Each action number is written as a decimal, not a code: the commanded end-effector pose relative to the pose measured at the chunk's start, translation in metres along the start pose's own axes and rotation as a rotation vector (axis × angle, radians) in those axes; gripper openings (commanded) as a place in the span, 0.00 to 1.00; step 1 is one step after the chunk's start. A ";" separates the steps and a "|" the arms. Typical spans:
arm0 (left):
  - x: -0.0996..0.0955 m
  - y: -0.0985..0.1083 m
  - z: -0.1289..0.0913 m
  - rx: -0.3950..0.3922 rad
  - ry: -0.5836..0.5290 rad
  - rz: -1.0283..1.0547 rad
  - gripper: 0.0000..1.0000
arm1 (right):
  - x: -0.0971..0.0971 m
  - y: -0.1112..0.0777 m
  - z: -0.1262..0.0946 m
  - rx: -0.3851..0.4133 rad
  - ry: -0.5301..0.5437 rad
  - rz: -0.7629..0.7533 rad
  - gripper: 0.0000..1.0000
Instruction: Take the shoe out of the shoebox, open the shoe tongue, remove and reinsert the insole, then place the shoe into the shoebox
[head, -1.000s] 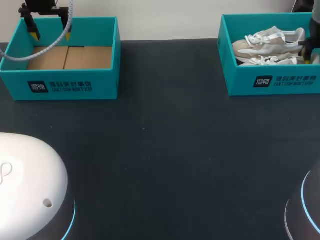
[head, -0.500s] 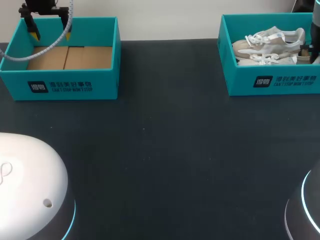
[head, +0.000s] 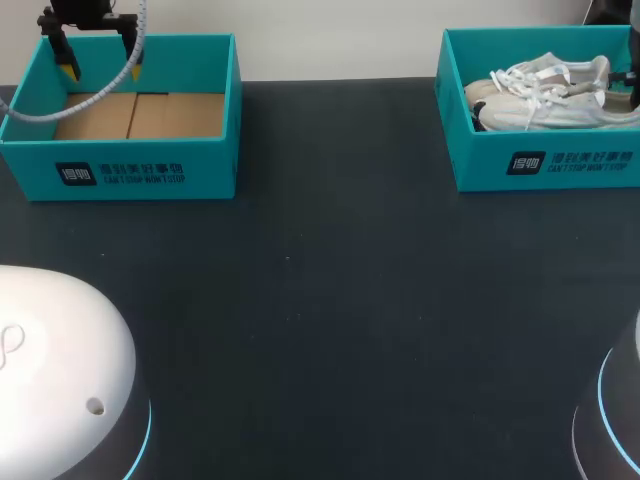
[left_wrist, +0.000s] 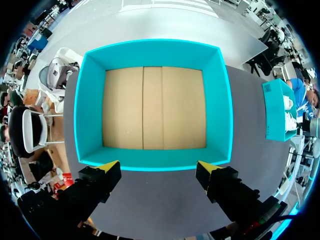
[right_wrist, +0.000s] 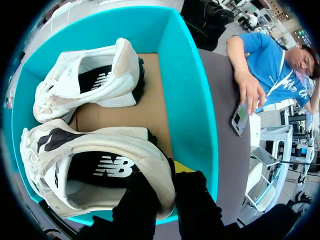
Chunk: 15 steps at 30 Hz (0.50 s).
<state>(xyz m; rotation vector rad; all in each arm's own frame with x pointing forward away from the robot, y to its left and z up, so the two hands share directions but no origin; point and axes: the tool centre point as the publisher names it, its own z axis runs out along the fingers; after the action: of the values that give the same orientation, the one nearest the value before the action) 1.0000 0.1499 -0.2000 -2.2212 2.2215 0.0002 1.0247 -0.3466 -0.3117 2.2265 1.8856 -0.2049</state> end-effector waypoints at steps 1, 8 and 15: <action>0.000 0.000 0.000 0.000 0.000 0.000 1.00 | -0.010 -0.010 -0.047 -0.033 -0.004 0.010 0.00; 0.000 0.000 0.000 0.000 0.000 0.000 1.00 | -0.011 -0.006 -0.098 -0.042 -0.030 -0.012 0.00; 0.000 0.000 0.000 0.000 0.000 0.000 1.00 | 0.000 -0.007 -0.139 -0.042 -0.045 -0.033 0.00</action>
<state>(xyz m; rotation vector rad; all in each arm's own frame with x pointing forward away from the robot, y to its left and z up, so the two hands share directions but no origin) 1.0000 0.1499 -0.2000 -2.2212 2.2215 0.0002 1.0170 -0.3224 -0.2064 2.1485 1.8928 -0.2063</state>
